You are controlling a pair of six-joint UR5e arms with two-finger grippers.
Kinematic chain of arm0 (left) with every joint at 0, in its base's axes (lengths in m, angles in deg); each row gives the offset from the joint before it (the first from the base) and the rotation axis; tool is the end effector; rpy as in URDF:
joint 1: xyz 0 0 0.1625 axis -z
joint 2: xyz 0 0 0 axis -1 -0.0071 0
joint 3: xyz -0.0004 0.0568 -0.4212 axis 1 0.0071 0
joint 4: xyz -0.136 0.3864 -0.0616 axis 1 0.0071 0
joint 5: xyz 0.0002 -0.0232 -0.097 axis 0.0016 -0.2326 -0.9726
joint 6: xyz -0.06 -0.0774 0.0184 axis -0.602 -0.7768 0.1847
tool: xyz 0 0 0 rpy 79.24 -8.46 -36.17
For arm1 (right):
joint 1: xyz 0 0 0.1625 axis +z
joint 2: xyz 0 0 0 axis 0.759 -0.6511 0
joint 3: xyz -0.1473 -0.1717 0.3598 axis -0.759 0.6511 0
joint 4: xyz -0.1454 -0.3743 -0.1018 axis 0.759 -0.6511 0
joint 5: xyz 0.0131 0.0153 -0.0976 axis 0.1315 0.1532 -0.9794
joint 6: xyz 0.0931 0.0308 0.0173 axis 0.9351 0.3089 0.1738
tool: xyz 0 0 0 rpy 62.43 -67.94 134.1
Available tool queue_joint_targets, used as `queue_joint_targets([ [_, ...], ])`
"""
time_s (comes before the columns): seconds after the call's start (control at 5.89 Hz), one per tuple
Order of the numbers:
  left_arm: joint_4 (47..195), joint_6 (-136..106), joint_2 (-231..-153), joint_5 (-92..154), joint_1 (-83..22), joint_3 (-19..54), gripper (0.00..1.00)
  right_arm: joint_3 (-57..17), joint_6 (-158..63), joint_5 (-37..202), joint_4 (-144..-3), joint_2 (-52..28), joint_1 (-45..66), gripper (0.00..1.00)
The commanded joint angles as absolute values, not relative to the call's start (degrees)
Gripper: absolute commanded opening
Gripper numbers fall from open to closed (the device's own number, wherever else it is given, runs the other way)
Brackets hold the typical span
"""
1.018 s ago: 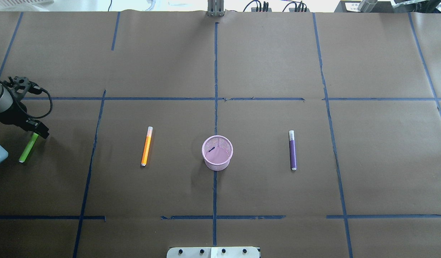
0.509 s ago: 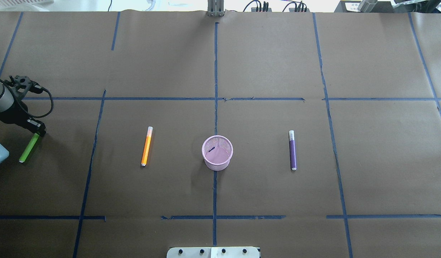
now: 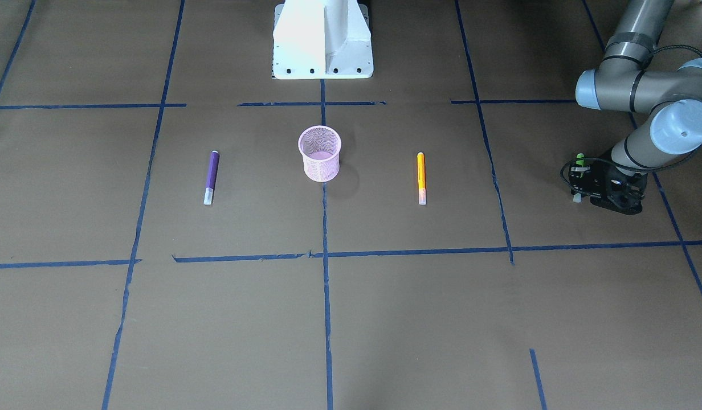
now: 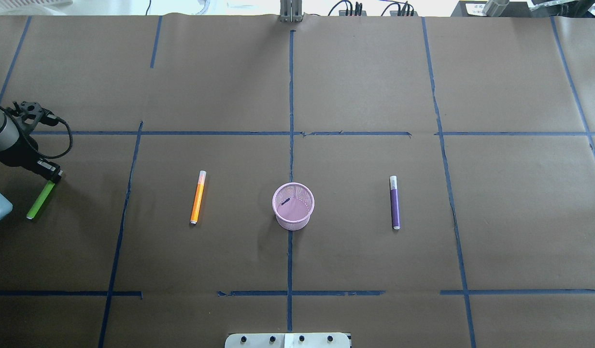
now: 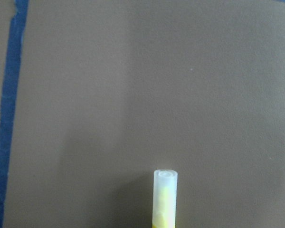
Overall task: Collect pens into pen holder
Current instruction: 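Lift the green marker with the left gripper and drop it into the pink holder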
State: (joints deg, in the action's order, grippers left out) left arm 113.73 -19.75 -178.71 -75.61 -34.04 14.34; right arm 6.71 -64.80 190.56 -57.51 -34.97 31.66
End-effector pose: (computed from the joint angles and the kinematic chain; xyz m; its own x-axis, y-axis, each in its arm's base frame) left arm 0.2584 -0.5033 0.5898 0.6531 0.3581 -0.6672 -0.3205 0.9290 0.1850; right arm -0.0004 -0.4378 0.8335 0.7381 -0.1545 0.6567 0.1626 0.9855 0.0491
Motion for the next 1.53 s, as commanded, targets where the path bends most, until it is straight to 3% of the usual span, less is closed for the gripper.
queue_joint_targets([
  [0.0, 113.1, -19.4, -178.9, -76.1, -33.0, 16.5, 0.00, 6.6, -64.9, 190.6, -57.5, -35.0, 31.7, 1.00],
  [0.34, 111.9, -19.3, -180.5, -75.8, -29.8, 22.8, 0.00, 6.5, -64.8, 190.6, -57.5, -35.0, 31.7, 1.00],
  [0.51, 109.5, -19.3, -184.8, -75.8, -29.0, 26.5, 0.00, 6.5, -64.8, 190.6, -57.4, -35.0, 31.7, 1.00],
  [1.02, 103.5, -29.6, -203.7, -75.8, -30.8, 28.0, 0.00, 6.5, -64.8, 190.6, -57.5, -35.0, 31.7, 1.00],
  [1.36, 114.0, -41.8, -208.3, -67.5, -39.5, 27.8, 0.00, 6.5, -64.9, 190.6, -57.4, -35.0, 31.7, 1.00],
])
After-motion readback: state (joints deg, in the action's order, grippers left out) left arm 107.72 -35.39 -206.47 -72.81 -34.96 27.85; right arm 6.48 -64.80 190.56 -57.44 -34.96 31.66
